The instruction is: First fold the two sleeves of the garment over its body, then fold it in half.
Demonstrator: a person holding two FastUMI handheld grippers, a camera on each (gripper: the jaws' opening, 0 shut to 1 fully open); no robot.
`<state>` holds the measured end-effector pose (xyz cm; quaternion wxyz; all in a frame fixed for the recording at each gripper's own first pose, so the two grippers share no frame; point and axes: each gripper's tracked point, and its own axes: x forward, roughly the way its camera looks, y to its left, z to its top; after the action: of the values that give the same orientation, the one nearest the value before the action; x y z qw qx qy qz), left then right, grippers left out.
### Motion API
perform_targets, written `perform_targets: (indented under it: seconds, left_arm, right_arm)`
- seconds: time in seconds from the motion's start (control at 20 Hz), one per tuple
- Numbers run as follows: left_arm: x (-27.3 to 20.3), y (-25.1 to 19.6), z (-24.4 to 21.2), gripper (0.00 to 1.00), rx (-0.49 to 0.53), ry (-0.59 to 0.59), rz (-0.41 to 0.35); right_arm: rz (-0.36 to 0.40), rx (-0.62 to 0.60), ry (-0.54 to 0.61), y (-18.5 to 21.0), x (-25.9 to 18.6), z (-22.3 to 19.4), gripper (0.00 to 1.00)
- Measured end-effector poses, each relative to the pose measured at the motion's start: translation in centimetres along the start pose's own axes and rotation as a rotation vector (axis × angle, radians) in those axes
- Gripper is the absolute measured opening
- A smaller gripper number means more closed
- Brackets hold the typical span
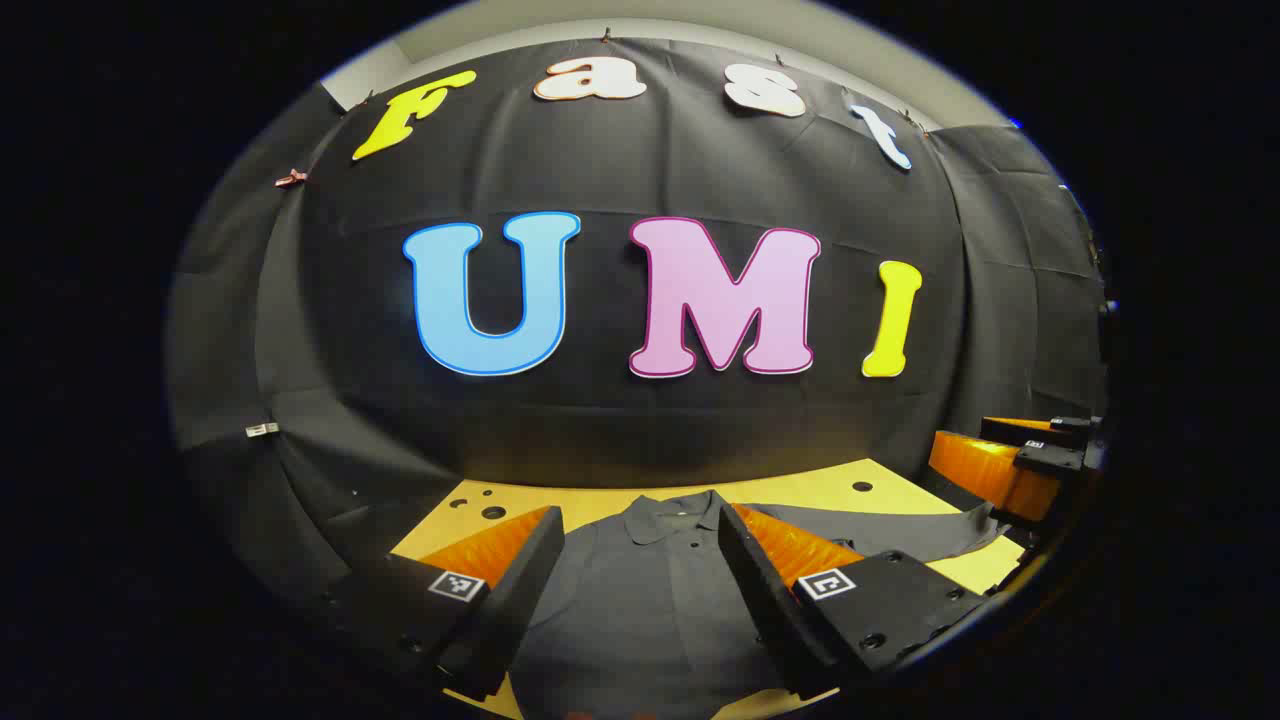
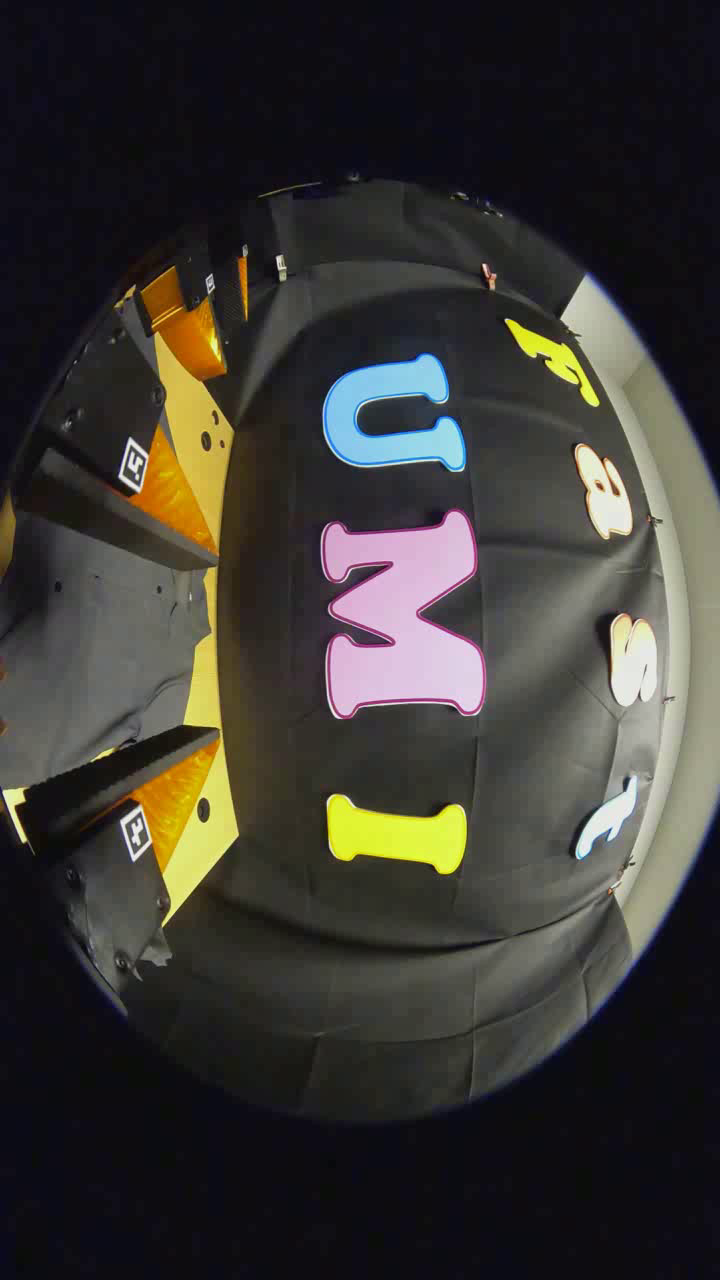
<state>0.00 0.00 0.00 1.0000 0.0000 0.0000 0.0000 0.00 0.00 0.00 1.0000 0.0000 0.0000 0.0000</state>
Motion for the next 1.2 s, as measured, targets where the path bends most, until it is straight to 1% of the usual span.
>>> perform_targets:
  seconds: [0.2, 0.3, 0.5, 0.8, 1.2]
  left_arm:
    - [0.3, -0.8, 0.2, 0.98, 0.016, -0.007, -0.003]
    - [0.4, -1.1, 0.6, 0.98, 0.024, -0.023, -0.002]
    - [0.5, -1.6, 0.2, 0.98, 0.003, -0.014, -0.004]
    - [0.9, -1.2, 0.0, 0.98, 0.006, -0.010, 0.031]
    - [1.2, -1.6, -0.7, 0.98, 0.009, 0.008, 0.048]
  right_arm:
    - [-0.002, -0.023, 0.018, -1.2, 0.0, -0.5, 0.96]
    - [-0.018, -0.019, 0.018, -2.2, 0.0, -0.3, 0.96]
    - [-0.038, -0.018, 0.025, -3.6, 0.1, -0.3, 0.96]
    - [-0.046, -0.021, 0.020, -5.1, 0.3, -0.1, 0.96]
    - [-0.049, -0.008, 0.056, -6.3, 0.9, -1.4, 0.96]
